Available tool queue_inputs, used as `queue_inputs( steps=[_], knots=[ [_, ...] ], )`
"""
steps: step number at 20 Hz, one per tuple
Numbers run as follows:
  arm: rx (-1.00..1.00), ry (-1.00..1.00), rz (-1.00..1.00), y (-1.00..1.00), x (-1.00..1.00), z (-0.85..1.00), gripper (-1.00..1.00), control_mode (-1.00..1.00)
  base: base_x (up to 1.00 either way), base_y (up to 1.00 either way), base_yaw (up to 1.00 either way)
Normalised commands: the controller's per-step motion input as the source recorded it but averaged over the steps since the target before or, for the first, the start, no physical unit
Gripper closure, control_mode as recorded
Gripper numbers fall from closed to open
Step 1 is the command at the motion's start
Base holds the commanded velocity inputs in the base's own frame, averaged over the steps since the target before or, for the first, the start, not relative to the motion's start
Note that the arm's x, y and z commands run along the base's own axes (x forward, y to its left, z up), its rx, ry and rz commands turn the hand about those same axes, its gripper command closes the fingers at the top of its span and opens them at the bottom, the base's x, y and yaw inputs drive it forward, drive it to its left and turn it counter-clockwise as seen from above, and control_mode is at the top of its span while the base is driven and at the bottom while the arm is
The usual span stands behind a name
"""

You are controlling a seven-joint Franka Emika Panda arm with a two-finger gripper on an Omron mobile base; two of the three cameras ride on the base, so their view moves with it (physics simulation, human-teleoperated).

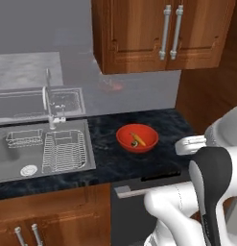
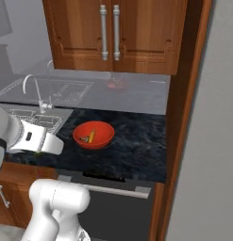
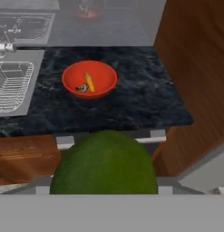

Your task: Take the mushroom, lime, and carrot from the freezer and place them in the bowl on the counter.

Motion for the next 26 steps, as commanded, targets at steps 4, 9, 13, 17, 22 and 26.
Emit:
queue_inputs(
  steps=[4, 9, 13, 17, 22, 26],
  knots=[
    [0.0, 0.0, 0.0, 0.0, 0.0, 0.0, 1.0, 1.0, 0.53, 0.08, 0.0],
    [0.0, 0.0, 0.0, 0.0, 0.0, 0.0, 1.0, 1.0, 0.6, 0.04, 0.0],
    [0.0, 0.0, 0.0, 0.0, 0.0, 0.0, 1.0, 1.0, 0.39, 0.0, 0.01],
    [0.0, 0.0, 0.0, 0.0, 0.14, -0.05, 1.0, -1.0, 0.31, 0.0, 0.01],
    [0.0, 0.03, 0.02, 0.0, 0.79, -0.41, 1.0, -1.0, 0.0, 0.0, 0.0],
    [0.0, 0.08, 0.02, 0.11, 0.86, -0.63, 1.0, -1.0, 0.0, 0.0, 0.0]
  ],
)
